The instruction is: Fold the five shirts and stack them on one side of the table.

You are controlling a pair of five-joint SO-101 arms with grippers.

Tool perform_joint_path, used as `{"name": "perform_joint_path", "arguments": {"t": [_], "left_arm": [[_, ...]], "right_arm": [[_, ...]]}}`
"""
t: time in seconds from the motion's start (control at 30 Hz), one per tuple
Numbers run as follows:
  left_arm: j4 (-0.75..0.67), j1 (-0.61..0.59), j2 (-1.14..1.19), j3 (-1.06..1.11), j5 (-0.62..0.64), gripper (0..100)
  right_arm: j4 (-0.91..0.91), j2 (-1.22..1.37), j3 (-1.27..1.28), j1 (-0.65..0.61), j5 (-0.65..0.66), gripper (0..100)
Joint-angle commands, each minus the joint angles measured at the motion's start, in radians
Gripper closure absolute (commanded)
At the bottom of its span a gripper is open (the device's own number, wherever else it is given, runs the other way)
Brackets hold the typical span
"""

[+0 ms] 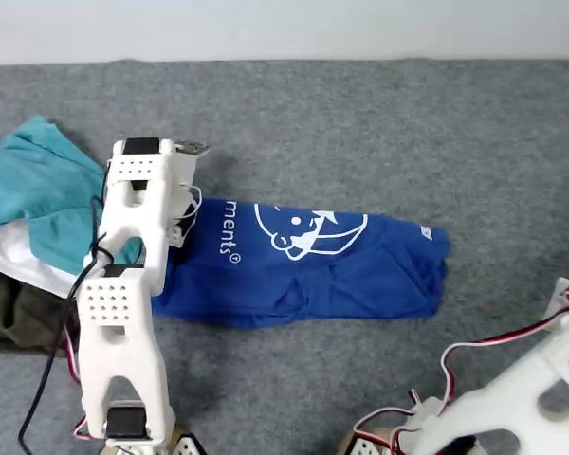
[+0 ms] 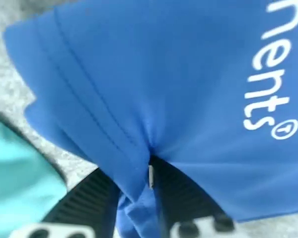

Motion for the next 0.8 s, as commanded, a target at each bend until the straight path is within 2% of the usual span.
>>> {"name": "perform_joint_path", "arguments": {"t": [0.0,0.17,0.37,0.57,0.77], "left_arm": [[0.009,0.066,-0.114,-0.007,0.029,100],[0.009,0.210,-0.350,0.101,0.114,100],[0.008,0.374,-0.545,0.130,0.129,100],[0.008,0.496,-0.595,0.113,0.233,100],[0.005,0.598,-0.591,-0.033,0.229,100]], "right_arm": [[0.036,-0.031,-0.005,-0.007,-0.003,82.4],[0.033,-0.024,-0.005,-0.005,-0.003,82.6],[0.033,-0.022,-0.005,-0.008,-0.003,82.6],[0.031,-0.021,-0.005,-0.010,-0.003,82.6],[0.031,-0.021,-0.005,-0.012,-0.003,82.6]]}}
